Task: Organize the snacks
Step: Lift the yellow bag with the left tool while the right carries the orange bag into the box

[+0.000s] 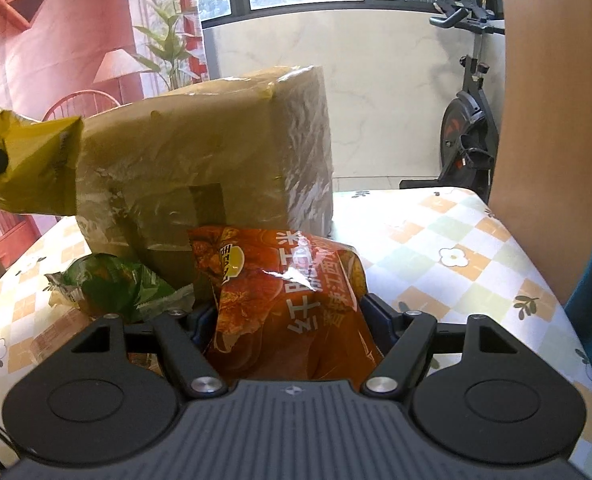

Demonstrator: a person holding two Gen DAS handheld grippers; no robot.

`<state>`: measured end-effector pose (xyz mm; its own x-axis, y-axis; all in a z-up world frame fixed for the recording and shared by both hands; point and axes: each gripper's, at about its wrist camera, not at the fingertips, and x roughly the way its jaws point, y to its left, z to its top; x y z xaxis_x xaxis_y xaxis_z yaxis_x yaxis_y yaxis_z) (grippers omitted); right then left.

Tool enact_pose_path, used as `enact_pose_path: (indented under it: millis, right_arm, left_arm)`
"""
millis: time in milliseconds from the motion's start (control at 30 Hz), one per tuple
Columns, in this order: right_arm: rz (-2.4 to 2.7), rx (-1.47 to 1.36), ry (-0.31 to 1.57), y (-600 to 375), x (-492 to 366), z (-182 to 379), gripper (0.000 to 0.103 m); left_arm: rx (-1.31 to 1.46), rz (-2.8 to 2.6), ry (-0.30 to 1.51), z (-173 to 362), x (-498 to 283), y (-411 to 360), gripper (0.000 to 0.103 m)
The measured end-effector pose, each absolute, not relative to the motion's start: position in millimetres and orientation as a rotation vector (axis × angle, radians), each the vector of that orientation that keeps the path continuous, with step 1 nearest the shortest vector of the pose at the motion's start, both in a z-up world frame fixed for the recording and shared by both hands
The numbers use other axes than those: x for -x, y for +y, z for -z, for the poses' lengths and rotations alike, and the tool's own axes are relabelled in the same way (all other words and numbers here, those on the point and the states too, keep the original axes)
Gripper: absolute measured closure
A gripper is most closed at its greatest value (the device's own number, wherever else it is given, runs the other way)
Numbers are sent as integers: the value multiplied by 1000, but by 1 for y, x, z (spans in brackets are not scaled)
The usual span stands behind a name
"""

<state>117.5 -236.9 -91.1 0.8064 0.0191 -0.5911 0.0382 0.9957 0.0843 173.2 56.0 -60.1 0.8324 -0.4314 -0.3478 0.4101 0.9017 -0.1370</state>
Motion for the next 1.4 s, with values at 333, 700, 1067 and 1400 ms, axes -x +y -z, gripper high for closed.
enact_pose_path:
  millis: [333,700,1067,1400]
  right_arm:
    - [76,-121,558,-249,-102,76,29]
    - [97,-161,333,-255,-78,21,29]
    - [-36,-164,263,-230,-126,-17,29]
    - [-162,-89,268,-201,-202,-27,29]
  left_arm:
    - [98,416,323,44,-166,62,35]
    - [142,382,279,25,-164,67,35]
    - [151,390,189,9,-182,55,35]
    - [170,435,271,11,-244,33,35]
